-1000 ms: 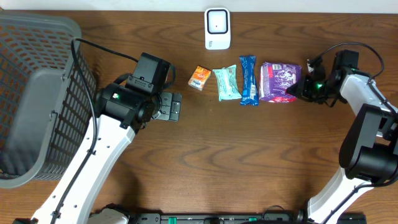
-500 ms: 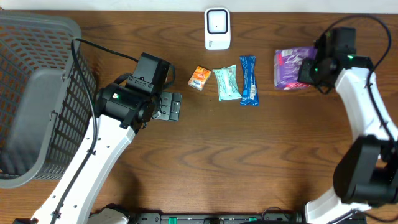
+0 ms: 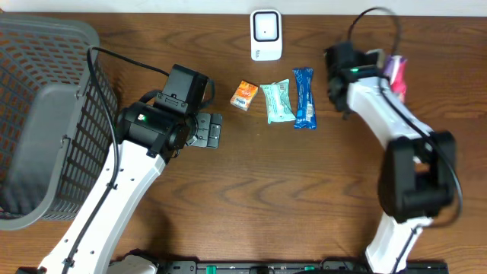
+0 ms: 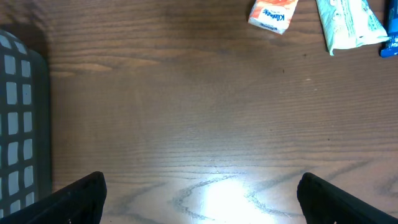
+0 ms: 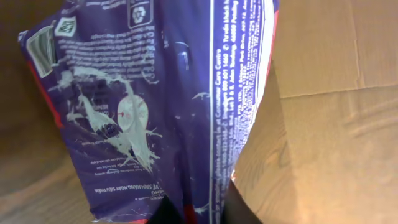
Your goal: Scan the item barcode
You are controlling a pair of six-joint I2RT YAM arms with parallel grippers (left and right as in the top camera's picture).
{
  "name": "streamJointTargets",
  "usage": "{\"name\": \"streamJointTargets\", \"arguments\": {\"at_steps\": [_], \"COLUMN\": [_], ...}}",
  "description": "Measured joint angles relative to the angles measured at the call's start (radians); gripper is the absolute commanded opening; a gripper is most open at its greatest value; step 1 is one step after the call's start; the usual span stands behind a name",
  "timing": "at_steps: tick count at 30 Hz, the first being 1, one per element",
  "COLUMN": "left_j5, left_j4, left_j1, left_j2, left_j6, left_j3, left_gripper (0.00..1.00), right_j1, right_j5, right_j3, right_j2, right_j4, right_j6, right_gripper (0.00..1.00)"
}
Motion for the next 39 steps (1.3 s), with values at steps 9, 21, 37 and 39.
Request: {"name": "streamJointTargets", "arguments": {"at_steps": [9,21,37,39], "left_j5": [0.0,0.0,0.0,0.0], "left_j4": [0.0,0.0,0.0,0.0], "left_j1": [0.0,0.0,0.0,0.0], "left_j2": [0.0,0.0,0.0,0.0], "left_j6": [0.0,0.0,0.0,0.0], "left_j3": [0.0,0.0,0.0,0.0], "left_gripper": [0.98,0.98,0.98,0.98], "right_j1": [0.122,0.007,-0.326,-0.342], "right_j5": [-0.13,-0.625,-0.972,-1.04], "right_j3": [0.02,0.28,0.159,0.097], "right_j2": [0.071,-0.069,-0.116,-0.116], "right_j4": [-0.008,-0.124,-0.088,-0.023], "right_j6": [0.017,0.031,0.01,0.002], "right_gripper": [0.5,0.88,0.99,0.96]}}
